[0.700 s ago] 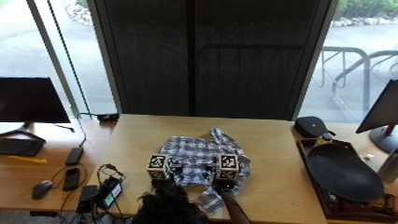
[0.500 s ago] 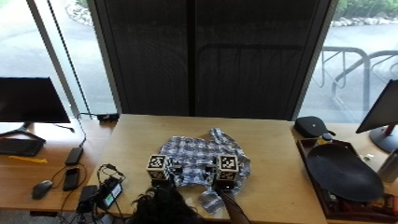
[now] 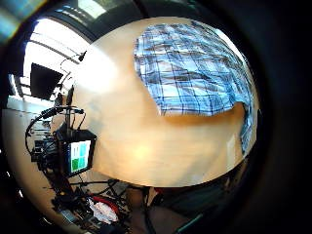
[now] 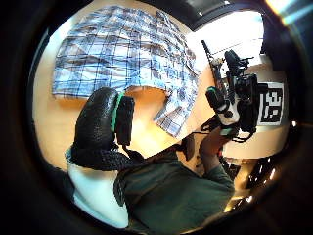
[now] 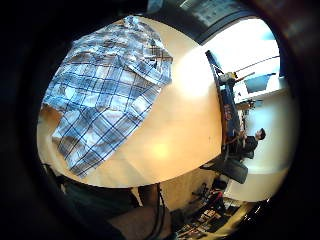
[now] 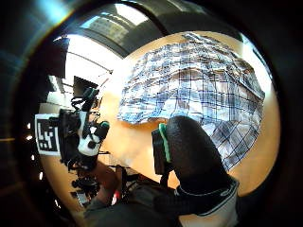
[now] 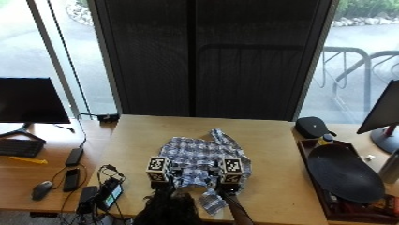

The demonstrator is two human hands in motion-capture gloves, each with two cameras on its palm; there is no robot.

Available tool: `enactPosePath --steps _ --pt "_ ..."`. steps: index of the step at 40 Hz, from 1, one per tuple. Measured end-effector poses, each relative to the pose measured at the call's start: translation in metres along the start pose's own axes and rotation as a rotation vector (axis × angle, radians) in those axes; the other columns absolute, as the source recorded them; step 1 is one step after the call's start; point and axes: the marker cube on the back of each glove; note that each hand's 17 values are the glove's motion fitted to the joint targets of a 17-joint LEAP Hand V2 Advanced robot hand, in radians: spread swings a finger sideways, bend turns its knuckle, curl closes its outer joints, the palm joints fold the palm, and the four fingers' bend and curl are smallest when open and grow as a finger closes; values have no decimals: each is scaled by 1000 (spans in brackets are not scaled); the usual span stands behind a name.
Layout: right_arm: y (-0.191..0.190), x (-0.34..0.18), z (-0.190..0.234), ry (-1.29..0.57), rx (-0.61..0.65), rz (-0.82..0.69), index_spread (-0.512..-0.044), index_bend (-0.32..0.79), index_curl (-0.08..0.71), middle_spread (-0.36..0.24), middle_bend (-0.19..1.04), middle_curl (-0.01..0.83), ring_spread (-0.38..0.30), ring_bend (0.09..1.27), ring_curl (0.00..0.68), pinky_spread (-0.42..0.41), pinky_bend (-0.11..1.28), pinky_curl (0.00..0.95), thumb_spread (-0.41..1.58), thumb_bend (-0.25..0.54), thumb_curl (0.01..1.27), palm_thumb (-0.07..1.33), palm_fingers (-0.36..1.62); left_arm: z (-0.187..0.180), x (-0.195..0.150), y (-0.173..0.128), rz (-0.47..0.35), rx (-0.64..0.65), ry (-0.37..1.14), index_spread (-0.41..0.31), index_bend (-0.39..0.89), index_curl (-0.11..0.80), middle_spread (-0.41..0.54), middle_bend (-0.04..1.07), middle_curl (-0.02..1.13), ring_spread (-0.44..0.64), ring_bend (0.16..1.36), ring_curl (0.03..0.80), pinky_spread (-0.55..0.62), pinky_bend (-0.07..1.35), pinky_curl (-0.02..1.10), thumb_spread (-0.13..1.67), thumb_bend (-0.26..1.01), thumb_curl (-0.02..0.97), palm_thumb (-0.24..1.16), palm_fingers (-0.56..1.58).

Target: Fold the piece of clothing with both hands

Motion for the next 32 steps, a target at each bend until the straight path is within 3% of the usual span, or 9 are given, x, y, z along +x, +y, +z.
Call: enactPosePath --steps 9,14,17,21,25,29,32 --pt "5 23 12 13 -28 -30 -370 92 203 10 206 229 138 431 234 259 633 312 1220 103 280 442 246 19 -7 11 15 -118 1 -100 145 279 67 210 318 325 481 238 417 239 179 1169 40 269 376 278" --pt "10 39 36 35 -194 -48 -354 82 189 1 214 255 113 474 259 242 650 326 1192 104 311 516 260 13 -1 19 31 -200 -29 -93 107 270 67 213 334 321 500 251 415 287 206 1168 56 299 461 276" --pt "13 48 49 72 -289 -50 -347 78 183 -2 216 267 104 488 272 235 664 337 1179 94 323 541 247 24 -7 9 15 -200 -107 -90 106 266 67 218 344 320 515 260 410 305 219 1167 61 313 505 267" --pt "16 54 58 128 -372 -57 -336 78 174 -5 216 282 96 505 284 230 683 346 1155 78 336 573 229 35 -5 -3 60 -204 -121 -80 105 258 68 230 356 317 537 270 402 325 233 1164 68 330 564 262" --pt "20 58 56 200 -427 -56 -322 112 176 -9 196 289 57 545 299 227 676 344 1131 71 351 621 258 33 -5 9 31 -313 -162 -82 135 263 42 257 362 265 569 277 375 305 232 1165 84 347 635 370" --pt "34 68 34 375 -484 62 -333 171 199 -44 199 299 -15 593 308 203 600 320 1110 63 356 666 387 38 -10 -1 45 -195 -183 -109 232 308 1 271 369 184 571 281 336 233 219 1187 87 353 673 540" --pt "30 66 36 362 -386 41 -346 210 229 -72 192 305 -72 600 310 172 545 306 1100 43 350 670 494 49 -13 -3 43 -167 -192 -139 297 343 -31 264 377 122 549 287 296 198 218 1198 81 356 685 655"
